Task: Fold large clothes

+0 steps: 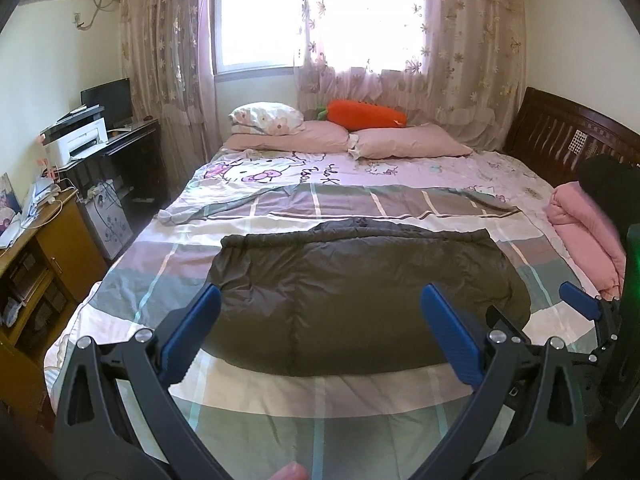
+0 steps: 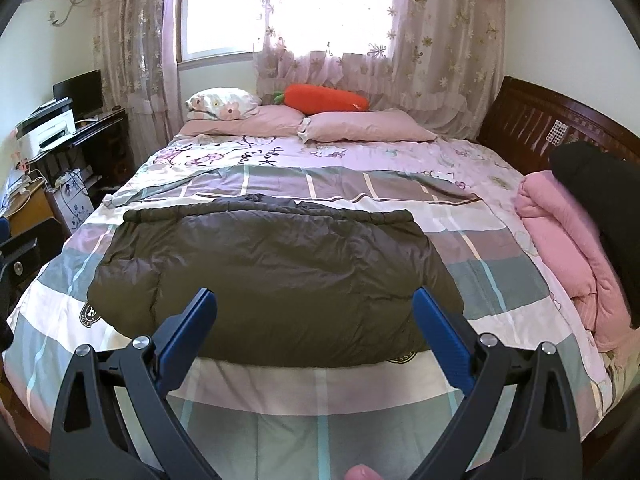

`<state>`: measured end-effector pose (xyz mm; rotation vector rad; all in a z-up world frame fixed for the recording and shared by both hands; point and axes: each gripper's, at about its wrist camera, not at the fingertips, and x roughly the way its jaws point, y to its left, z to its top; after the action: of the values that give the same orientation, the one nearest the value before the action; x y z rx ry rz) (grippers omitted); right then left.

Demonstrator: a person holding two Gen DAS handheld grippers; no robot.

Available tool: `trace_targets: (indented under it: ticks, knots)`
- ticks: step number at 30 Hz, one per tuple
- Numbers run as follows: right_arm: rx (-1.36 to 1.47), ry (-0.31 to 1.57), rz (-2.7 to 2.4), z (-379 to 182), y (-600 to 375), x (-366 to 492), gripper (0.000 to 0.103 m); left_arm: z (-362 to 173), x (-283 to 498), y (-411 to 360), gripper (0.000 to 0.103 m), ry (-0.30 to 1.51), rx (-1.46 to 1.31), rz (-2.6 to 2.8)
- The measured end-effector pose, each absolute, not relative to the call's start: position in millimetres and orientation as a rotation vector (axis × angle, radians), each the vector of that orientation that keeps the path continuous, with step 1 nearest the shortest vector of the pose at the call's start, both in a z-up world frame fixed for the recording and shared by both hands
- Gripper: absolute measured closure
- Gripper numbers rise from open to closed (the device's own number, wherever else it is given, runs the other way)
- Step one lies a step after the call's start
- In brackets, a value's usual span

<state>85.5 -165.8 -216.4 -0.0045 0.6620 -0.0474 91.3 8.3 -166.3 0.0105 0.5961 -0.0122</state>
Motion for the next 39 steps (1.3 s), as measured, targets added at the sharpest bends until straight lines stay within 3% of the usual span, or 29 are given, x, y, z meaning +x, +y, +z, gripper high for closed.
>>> trace_targets:
  ticks: [39]
  knots:
    - [-0.022, 0.670, -0.040, -225.3, -159.7, 82.8, 0.004, -162.2, 87.8, 7.9, 0.002, 0.592, 0.030, -0.024]
